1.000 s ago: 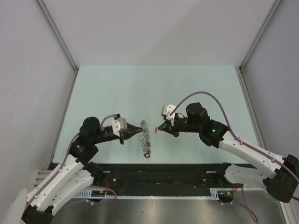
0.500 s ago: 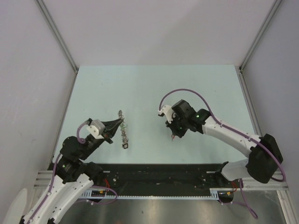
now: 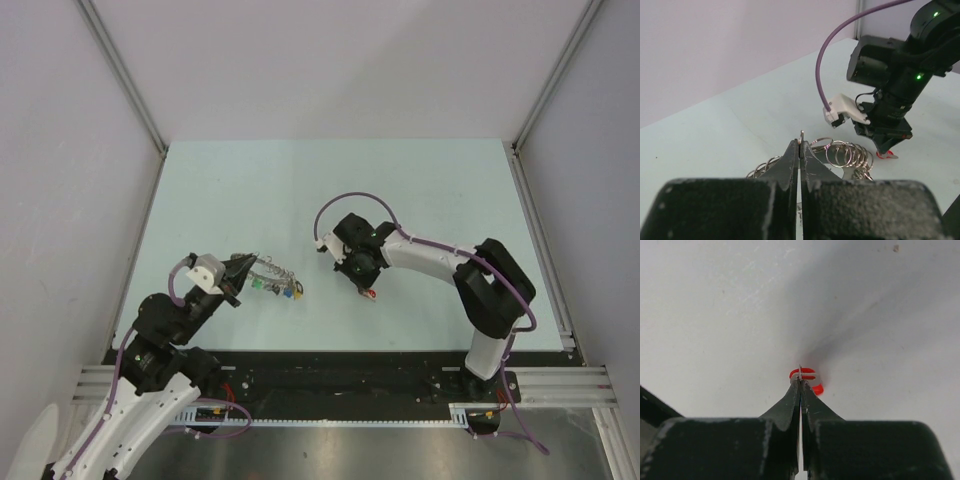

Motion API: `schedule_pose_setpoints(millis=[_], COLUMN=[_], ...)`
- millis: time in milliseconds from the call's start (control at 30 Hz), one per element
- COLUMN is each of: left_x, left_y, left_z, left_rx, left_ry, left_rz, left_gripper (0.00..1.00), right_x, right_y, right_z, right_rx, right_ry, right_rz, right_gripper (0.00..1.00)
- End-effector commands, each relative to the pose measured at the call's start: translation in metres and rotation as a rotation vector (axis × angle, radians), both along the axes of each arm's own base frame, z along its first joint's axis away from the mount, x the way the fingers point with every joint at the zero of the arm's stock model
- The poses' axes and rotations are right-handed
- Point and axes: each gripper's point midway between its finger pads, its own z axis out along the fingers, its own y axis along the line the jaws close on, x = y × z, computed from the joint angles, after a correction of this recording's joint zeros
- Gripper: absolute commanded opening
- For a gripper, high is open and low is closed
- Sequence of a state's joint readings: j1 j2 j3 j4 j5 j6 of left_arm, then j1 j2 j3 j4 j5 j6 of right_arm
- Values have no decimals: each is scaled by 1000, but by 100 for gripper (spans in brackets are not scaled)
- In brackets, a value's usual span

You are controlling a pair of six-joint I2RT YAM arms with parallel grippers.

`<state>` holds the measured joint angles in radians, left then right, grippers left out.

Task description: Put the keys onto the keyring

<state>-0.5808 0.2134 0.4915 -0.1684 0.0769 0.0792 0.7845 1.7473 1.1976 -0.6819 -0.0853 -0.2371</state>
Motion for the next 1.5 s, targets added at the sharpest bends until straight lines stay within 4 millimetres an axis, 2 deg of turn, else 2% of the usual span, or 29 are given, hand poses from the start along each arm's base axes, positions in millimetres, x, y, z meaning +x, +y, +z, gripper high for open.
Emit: schedule_pose_setpoints(millis=[0,167,400,567,667,733,967,1200,1467], left_x=[0,0,-1,-1,-1,-1,-2,-2,-2], left_y=[5,4,2,3,4,4,4,3,2], left_z=[22,22,21,22,22,23,23,21,21], left_rx=[-39,-39,-35,-38,-41,-39,-41,-38,-37], left_ry=[-81,-79,-74,-76,-78,-79,-79,-75,-75], left_rz=[22,18,9,14,15,14,13,10,4], left_gripper=[0,1,1,0,0,0,0,1,0], right_x=[22,35,36,34,36,38,42,41,36], right_y=[25,38,38,43,47,49,53,52,50], right_z=[-3,-8,-19,-4,14,23,21,12,0], right_rx=[47,86,71,95,123,141,138,124,110], right_ry=[-50,-85,-72,-103,-148,-169,-208,-191,-148], right_rz=[2,-10,-32,-39,-39,-31,38,40,43], right_gripper=[0,0,1,16,23,25,30,30,25])
